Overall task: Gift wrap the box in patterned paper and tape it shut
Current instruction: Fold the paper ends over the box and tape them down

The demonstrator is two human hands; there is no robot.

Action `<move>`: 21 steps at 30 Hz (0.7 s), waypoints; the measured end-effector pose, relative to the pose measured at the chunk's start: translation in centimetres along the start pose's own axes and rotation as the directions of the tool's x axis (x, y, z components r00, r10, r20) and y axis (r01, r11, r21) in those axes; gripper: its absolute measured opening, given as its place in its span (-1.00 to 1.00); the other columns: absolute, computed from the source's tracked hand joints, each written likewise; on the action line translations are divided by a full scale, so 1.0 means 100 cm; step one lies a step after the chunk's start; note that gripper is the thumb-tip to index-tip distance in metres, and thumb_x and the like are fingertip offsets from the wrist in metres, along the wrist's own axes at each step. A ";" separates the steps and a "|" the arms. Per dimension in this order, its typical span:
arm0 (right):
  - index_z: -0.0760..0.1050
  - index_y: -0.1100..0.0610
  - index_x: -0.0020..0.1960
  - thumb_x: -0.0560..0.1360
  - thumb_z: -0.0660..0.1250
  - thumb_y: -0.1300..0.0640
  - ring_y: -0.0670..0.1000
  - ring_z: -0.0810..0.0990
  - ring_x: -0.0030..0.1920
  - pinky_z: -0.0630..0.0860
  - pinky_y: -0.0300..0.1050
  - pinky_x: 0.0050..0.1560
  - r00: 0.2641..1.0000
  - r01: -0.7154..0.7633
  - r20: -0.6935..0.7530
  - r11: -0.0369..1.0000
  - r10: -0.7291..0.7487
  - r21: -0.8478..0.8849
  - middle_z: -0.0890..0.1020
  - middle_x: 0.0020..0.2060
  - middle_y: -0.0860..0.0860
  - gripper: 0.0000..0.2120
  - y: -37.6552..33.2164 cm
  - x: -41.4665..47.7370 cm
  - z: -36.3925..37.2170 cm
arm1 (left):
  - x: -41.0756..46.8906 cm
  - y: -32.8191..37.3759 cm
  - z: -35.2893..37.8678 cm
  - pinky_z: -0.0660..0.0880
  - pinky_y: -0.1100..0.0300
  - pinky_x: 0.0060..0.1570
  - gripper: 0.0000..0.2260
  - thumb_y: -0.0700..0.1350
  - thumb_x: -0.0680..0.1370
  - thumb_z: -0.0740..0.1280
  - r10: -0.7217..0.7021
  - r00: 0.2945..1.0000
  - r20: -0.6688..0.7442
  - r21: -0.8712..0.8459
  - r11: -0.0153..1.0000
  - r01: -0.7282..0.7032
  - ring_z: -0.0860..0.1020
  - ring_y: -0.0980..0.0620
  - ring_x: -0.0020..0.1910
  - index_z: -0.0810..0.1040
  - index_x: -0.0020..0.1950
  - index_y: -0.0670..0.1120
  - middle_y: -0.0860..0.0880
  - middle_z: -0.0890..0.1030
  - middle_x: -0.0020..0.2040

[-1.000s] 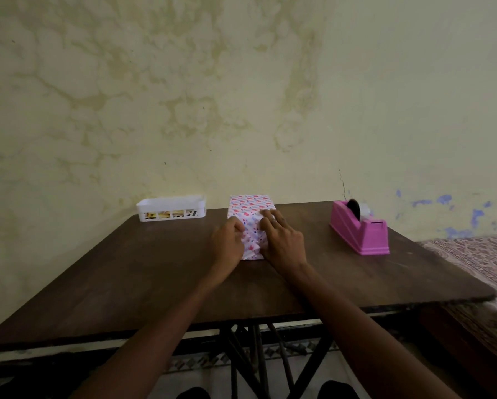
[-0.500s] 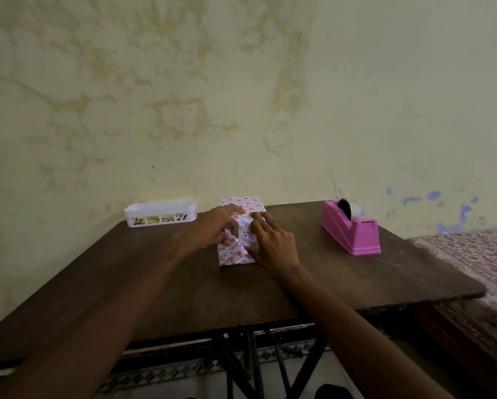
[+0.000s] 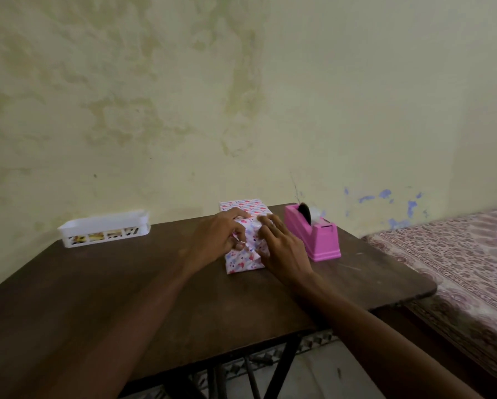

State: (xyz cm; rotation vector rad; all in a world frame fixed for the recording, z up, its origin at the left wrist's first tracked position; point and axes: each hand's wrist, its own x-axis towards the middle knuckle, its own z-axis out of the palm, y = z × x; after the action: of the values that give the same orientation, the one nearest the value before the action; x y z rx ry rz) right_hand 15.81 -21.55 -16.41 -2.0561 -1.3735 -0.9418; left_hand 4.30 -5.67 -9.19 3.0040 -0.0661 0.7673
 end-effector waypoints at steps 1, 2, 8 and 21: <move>0.49 0.13 0.22 0.43 0.50 0.04 0.14 0.30 0.49 0.53 0.10 0.21 1.000 0.000 0.019 1.000 0.000 0.020 0.41 0.44 0.09 -0.58 0.006 -0.001 -0.002 | 0.005 0.004 0.003 0.53 0.06 0.09 -0.86 -0.06 0.38 0.53 -0.007 1.000 -0.005 0.010 1.000 0.007 0.49 0.01 0.24 0.59 -0.27 0.12 0.08 0.48 0.34; 0.49 0.13 0.22 0.44 0.49 0.06 0.14 0.33 0.47 0.53 0.10 0.24 0.999 0.009 0.032 0.998 -0.011 0.058 0.43 0.43 0.08 -0.59 0.008 0.001 -0.005 | 0.007 0.005 0.003 0.53 0.09 0.08 -0.84 -0.06 0.37 0.53 -0.019 1.000 -0.008 0.022 1.000 0.019 0.49 0.02 0.23 0.58 -0.28 0.12 0.10 0.47 0.35; 0.54 0.13 0.19 0.53 0.38 0.19 -0.03 0.61 -0.24 0.59 -0.09 -0.22 0.899 -0.260 -0.292 0.935 0.325 0.240 0.70 -0.10 0.04 -0.76 0.031 0.002 -0.051 | 0.011 0.008 0.012 0.45 0.29 -0.08 -0.77 -0.11 0.34 0.56 -0.027 0.999 -0.029 0.009 1.000 0.028 0.56 0.10 0.08 0.53 -0.33 0.12 0.13 0.48 0.33; 0.40 0.29 0.26 0.63 0.19 -0.08 0.21 0.58 0.05 0.60 0.17 0.08 0.147 -0.987 0.739 0.053 0.658 0.149 0.52 0.07 0.24 -0.56 0.115 0.034 -0.093 | 0.015 0.014 0.010 0.49 0.19 -0.01 -0.60 -0.08 0.32 0.57 -0.057 0.998 0.025 -0.012 0.998 0.058 0.54 0.09 0.14 0.38 -0.43 0.26 0.14 0.46 0.34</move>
State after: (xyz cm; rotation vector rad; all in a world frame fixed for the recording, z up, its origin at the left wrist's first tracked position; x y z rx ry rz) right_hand 24.79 -30.51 -8.04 -1.9897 -0.1535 0.6465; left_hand 6.00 -7.21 -9.35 2.9889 0.0143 0.7212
